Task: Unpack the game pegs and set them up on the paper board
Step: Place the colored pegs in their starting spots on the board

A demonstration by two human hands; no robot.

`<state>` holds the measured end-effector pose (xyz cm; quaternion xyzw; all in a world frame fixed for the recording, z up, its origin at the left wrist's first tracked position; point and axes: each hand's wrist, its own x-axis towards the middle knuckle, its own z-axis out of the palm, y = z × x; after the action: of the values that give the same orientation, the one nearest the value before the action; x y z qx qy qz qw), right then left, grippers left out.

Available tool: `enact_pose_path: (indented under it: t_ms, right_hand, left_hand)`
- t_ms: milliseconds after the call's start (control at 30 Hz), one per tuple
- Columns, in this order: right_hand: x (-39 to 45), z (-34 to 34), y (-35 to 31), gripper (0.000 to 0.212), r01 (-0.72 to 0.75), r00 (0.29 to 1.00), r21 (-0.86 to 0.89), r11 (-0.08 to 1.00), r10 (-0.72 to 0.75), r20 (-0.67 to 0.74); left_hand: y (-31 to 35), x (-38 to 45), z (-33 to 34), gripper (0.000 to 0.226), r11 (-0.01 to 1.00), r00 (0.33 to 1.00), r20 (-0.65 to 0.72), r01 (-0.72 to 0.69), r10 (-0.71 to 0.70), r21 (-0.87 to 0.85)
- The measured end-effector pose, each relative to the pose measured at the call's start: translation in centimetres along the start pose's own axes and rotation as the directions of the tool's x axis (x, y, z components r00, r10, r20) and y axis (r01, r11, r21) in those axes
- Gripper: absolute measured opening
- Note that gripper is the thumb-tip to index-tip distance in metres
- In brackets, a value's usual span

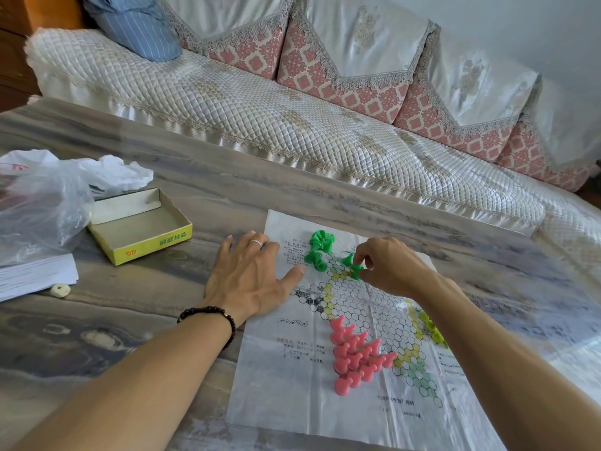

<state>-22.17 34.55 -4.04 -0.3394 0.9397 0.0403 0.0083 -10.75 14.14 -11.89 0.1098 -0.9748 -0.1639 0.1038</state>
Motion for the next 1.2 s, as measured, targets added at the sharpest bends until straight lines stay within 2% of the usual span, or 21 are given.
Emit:
enact_pose_path:
  t_ms: [167,267,433,700,867,1067,1200]
  right_hand:
    - [0.5,0.1,-0.9,0.011,0.056,0.994,0.081,0.995,-0.048,-0.102]
    - [1.4,0.5,-2.1,0.017,0.066,0.994,0.184,0.981,-0.050,-0.093]
    - [2.2,1.3,-4.1,0.028,-0.008,0.996,0.289,0.957,0.034,-0.083]
    - [2.4,1.5,-5.0,0.011,-0.050,0.997,0.325,0.944,0.063,-0.032]
    - [2.0,0.2,-3.6,0.026,-0.011,0.993,0.389,0.921,0.055,-0.101]
    - [1.6,-1.0,-1.7,0.010,0.005,0.987,0.431,0.902,0.065,-0.147]
    - [1.4,-1.2,-1.0,0.006,0.005,0.982,0.472,0.882,0.085,-0.169]
  left_hand:
    - [0.0,0.0,0.0,0.084,1.000,1.000,0.010,0.007,-0.007,0.003]
    - [0.0,0.0,0.0,0.084,1.000,1.000,0.007,0.009,-0.009,-0.001]
    - [0.0,0.0,0.1,0.079,1.000,1.000,0.008,0.011,-0.011,0.000]
    - [0.0,0.0,0.1,0.078,1.000,1.000,-0.001,0.007,-0.007,0.001]
    - [0.1,-0.1,0.0,0.084,1.000,1.000,0.003,0.012,-0.012,-0.014]
    - [0.0,-0.1,0.0,0.074,1.000,1.000,0.020,0.007,-0.007,-0.006]
    - [0.0,-0.1,-0.1,0.076,1.000,1.000,0.020,0.003,-0.003,-0.007]
